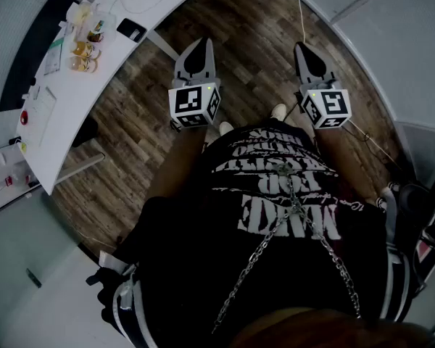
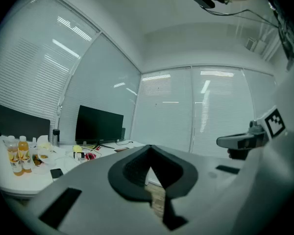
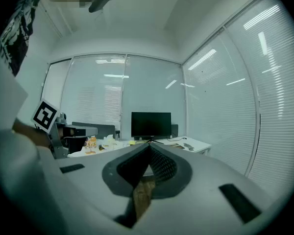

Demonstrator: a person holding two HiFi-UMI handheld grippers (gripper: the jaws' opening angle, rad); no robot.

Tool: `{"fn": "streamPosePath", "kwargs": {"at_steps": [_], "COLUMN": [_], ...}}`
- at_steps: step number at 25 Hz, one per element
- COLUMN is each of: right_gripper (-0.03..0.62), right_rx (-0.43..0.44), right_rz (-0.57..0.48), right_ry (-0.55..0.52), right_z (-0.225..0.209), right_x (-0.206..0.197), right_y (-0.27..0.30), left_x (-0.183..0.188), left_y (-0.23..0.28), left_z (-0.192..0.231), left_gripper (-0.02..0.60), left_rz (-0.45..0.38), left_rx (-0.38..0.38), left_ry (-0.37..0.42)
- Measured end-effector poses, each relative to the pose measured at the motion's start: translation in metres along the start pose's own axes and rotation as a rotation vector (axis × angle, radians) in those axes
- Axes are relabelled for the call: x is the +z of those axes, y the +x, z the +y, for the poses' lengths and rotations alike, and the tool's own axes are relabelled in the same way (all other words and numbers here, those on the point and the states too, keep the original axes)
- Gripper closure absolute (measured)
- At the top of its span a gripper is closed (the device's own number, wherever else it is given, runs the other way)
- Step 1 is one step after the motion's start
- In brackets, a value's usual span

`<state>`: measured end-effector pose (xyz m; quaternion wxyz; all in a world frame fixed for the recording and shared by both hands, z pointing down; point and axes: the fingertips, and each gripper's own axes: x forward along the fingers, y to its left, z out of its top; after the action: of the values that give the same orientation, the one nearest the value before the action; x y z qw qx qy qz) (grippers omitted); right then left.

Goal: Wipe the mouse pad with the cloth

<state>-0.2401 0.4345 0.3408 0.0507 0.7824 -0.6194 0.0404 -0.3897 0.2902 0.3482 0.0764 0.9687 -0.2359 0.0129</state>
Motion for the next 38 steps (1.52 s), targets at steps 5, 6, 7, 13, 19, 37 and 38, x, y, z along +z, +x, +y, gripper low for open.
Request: {"fn": "streamPosePath", "kwargs": {"at_steps": [5, 6, 7, 13, 19, 37, 38], "right_gripper": [0.594, 0.594, 0.594, 0.592, 0.592, 0.592, 0.592], "right_rx": [-0.013, -0.02, -0.029, -0.073, -0.1, -0.02, -0.02], "right_rz": [0.012, 0.013, 0.013, 0.013, 0.033, 0.081, 0.076], "right_ry": [0.005, 0.006, 0.007, 0.029, 0.092, 0.105, 0.099], "right_z": [0.012, 0.012, 0.011, -0.005, -0.047, -0.189, -0.202], "right_x": [-0.001, -0.001, -0.001, -0.008, -0.027, -0.033, -0.031], "right_y": [0.003, 0.003, 0.003, 0.008, 0.04, 0.129, 0.131], "left_x": [-0.004, -0.005, -0.005, -0.019, -0.033, -0.043, -0.041], "left_y": [-0.003, -0.002, -0.001, 0.022, 0.06, 0.23, 0.238], "left_z": [0.007, 0.007, 0.007, 0.009, 0.032, 0.008, 0.004], "left_gripper": [0.577, 0.577, 0.577, 0.577, 0.577, 0.577, 0.577], "left_rz": [0.007, 0.006, 0.006, 0.03, 0.087, 0.161, 0.157], "left_rx": [-0.022, -0.031, -0.039, -0.074, -0.032, 0.015, 0.02], "left_ry": [-0.015, -0.017, -0.019, -0.035, -0.01, -0.023, -0.02]}}
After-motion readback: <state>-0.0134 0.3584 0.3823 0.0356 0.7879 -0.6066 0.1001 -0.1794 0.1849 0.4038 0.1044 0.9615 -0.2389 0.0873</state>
